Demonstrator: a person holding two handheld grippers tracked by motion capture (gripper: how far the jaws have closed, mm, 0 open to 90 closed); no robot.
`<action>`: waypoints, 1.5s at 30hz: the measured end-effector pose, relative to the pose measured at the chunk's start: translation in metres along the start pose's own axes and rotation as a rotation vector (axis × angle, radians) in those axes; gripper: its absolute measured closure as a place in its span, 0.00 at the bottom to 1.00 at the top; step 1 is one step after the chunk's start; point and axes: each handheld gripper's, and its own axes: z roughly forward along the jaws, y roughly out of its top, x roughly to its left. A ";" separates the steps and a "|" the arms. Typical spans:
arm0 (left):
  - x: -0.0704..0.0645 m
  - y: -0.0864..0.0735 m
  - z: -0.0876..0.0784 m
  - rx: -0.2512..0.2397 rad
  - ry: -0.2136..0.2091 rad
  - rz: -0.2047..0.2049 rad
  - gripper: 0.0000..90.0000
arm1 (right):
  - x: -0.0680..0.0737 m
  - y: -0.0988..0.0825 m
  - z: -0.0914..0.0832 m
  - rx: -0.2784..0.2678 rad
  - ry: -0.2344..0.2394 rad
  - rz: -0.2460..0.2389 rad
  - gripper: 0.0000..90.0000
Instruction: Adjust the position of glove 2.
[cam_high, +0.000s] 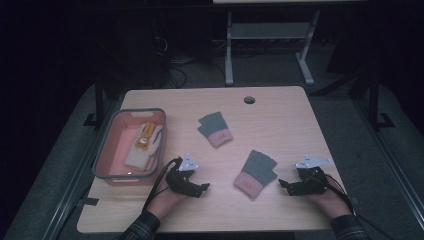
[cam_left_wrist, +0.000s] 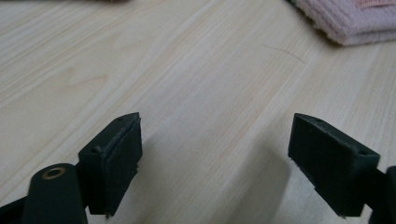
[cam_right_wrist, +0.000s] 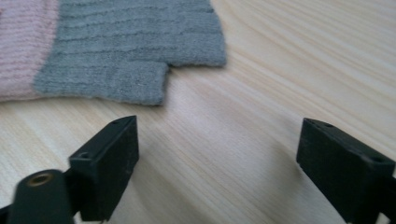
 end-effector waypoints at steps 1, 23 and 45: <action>0.001 0.001 0.000 0.002 -0.004 -0.003 0.20 | 0.000 -0.001 0.000 -0.002 0.005 0.003 0.12; 0.035 0.080 0.022 -0.029 -0.012 -0.051 1.00 | -0.005 -0.004 0.002 -0.022 0.029 0.024 0.09; 0.064 0.143 0.102 0.007 0.029 -0.038 1.00 | -0.006 -0.004 0.002 -0.022 0.025 0.027 0.09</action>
